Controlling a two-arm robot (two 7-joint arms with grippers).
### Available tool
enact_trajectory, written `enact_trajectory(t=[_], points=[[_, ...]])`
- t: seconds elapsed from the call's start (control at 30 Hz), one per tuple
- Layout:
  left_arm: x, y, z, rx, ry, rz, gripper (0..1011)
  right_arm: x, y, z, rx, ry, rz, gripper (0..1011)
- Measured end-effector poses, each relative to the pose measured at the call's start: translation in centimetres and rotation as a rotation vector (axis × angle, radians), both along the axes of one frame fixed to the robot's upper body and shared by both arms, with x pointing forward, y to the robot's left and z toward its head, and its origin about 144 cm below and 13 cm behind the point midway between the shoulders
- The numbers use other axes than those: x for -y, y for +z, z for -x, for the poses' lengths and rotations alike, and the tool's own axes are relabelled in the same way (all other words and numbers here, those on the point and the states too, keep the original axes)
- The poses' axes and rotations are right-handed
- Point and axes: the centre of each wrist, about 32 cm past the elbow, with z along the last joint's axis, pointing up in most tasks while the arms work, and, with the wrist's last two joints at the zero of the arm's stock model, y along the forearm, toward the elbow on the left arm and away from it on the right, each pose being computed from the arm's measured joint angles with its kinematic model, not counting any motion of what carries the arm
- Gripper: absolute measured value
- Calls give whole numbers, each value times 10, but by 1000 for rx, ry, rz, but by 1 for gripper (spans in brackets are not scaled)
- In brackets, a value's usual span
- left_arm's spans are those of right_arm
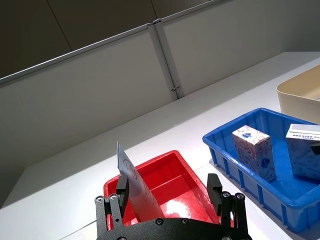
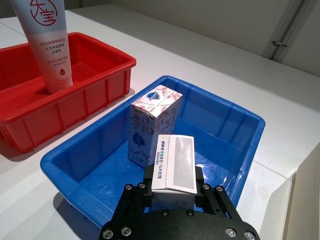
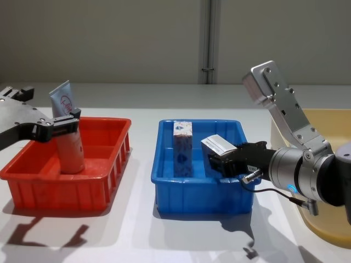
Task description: Bimanual collaborative sorting of washing and personal care products
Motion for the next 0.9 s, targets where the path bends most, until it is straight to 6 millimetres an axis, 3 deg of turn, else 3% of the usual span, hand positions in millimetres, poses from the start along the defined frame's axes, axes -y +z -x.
enact_trajectory(t=[0.5,0.9], points=[[0,0,0,0,0,0,1001,10,3,-2,51,17,-4,443],[0,0,0,0,0,0,1001,26,25,-2,158,2,-60,443]])
